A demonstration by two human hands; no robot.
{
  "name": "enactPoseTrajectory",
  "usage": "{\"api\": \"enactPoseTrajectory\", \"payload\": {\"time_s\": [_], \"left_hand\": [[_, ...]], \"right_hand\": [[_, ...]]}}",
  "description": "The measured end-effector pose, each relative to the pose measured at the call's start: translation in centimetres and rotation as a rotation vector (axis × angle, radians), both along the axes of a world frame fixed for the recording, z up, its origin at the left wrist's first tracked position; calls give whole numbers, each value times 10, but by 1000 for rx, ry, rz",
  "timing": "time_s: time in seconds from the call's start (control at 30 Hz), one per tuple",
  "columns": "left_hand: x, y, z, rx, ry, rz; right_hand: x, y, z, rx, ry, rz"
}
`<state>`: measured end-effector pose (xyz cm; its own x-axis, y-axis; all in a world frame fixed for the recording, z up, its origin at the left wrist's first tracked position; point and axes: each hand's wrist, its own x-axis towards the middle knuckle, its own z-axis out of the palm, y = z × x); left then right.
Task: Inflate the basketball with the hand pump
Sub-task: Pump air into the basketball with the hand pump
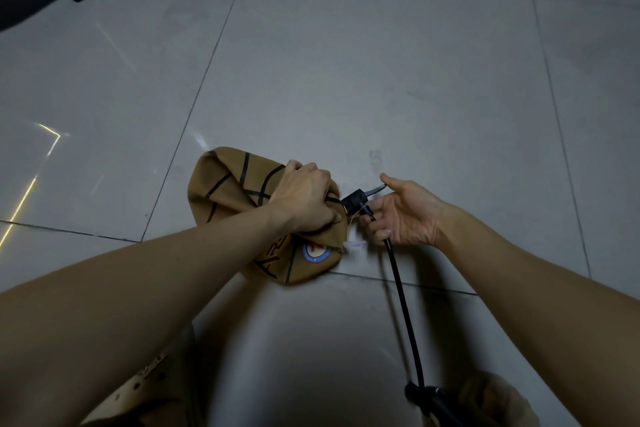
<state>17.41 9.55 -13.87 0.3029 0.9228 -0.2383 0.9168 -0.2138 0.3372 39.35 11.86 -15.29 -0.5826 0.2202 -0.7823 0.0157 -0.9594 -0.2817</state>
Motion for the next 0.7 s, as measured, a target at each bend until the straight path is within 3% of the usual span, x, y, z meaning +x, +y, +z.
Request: {"api": "enactPoseTrajectory", "payload": {"time_s": [0.27, 0.7], "left_hand": [[4, 1, 7, 9, 16, -222], [7, 8, 2, -29, 73, -240]], "right_hand": [[0, 2, 0, -6, 17, 21], [7, -10, 0, -30, -18, -76]]}}
